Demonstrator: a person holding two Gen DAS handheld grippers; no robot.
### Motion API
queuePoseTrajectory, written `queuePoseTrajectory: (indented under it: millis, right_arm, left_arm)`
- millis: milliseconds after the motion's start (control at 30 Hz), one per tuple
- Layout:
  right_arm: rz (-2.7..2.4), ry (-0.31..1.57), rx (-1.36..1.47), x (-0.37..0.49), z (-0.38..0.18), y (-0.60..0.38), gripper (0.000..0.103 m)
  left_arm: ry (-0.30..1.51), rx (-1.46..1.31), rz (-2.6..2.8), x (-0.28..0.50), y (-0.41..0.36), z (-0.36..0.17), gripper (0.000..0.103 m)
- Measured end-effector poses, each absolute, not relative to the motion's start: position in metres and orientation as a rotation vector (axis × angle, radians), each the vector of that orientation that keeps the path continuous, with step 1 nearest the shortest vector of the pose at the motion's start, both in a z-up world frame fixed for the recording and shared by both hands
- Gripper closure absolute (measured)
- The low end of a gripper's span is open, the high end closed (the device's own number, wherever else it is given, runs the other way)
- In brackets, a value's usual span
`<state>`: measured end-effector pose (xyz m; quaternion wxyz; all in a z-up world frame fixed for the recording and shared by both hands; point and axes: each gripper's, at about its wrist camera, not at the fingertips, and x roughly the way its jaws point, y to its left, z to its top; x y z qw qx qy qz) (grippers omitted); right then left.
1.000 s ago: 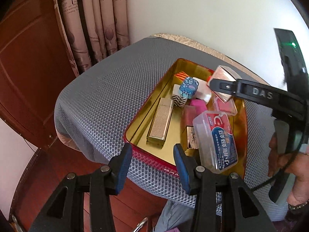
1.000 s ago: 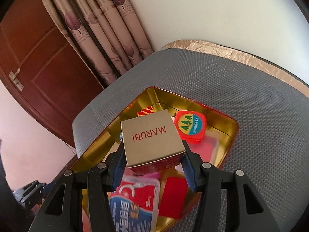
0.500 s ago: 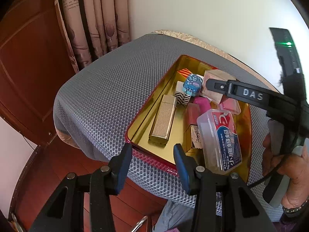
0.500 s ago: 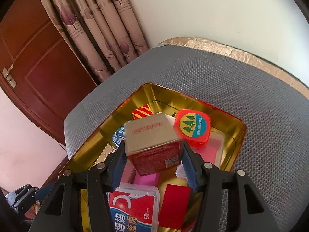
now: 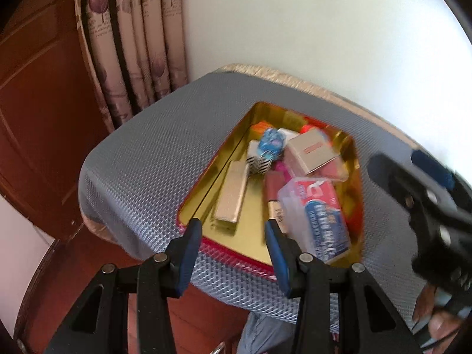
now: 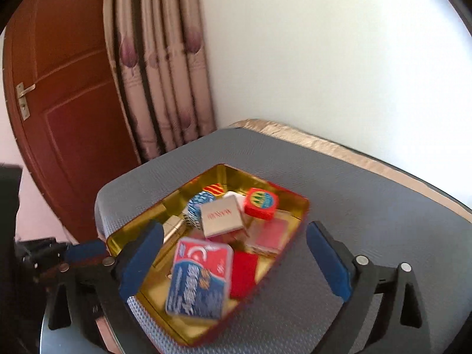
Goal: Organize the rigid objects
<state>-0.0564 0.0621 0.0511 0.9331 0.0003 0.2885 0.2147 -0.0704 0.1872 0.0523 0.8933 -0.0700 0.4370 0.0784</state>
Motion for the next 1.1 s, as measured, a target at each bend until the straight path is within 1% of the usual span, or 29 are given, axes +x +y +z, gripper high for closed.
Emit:
queuePoseTrajectory:
  millis: [167,300,467,500,533,600,767,900,1100]
  right_arm:
    - [0.380,0.546,0.033,-0.077,0.061,0.042,0.003]
    - [0.335,0.453,-0.004,-0.110,0.075,0.032,0.001]
    - [0.352,0.418,-0.003,-0.130,0.085,0.028,0.001]
    - [0.347,0.411,-0.001,-0.134,0.088,0.027,0.001]
    - [0.325,0.415,-0.018,-0.141,0.094,0.027,0.001]
    - [0.325,0.397,-0.037,-0.152,0.098,0.029,0.001]
    - [0.326,0.375,-0.084,-0.169,0.094,0.035,0.001]
    - [0.306,0.408,-0.046,-0.168,0.084,0.031,0.001]
    - [0.280,0.402,-0.008,-0.171,0.081,0.022,0.001]
  left_arm:
    - [0.830,-0.153,0.113,-0.081,0.176,0.068,0.058]
    - [0.745,-0.097,0.142,-0.094,0.166,0.086,0.058]
    - [0.668,-0.137,0.189,-0.123,0.167,0.103,0.058]
    - [0.654,-0.151,0.199,-0.129,0.169,0.104,0.057]
    - [0.642,-0.171,0.204,-0.135,0.172,0.104,0.054]
    - [0.639,-0.219,0.201,-0.145,0.177,0.102,0.047]
    - [0.681,-0.201,0.220,-0.147,0.177,0.094,0.047]
    - [0.648,-0.146,0.218,-0.152,0.170,0.097,0.047]
    - [0.619,-0.080,0.198,-0.157,0.159,0.102,0.047]
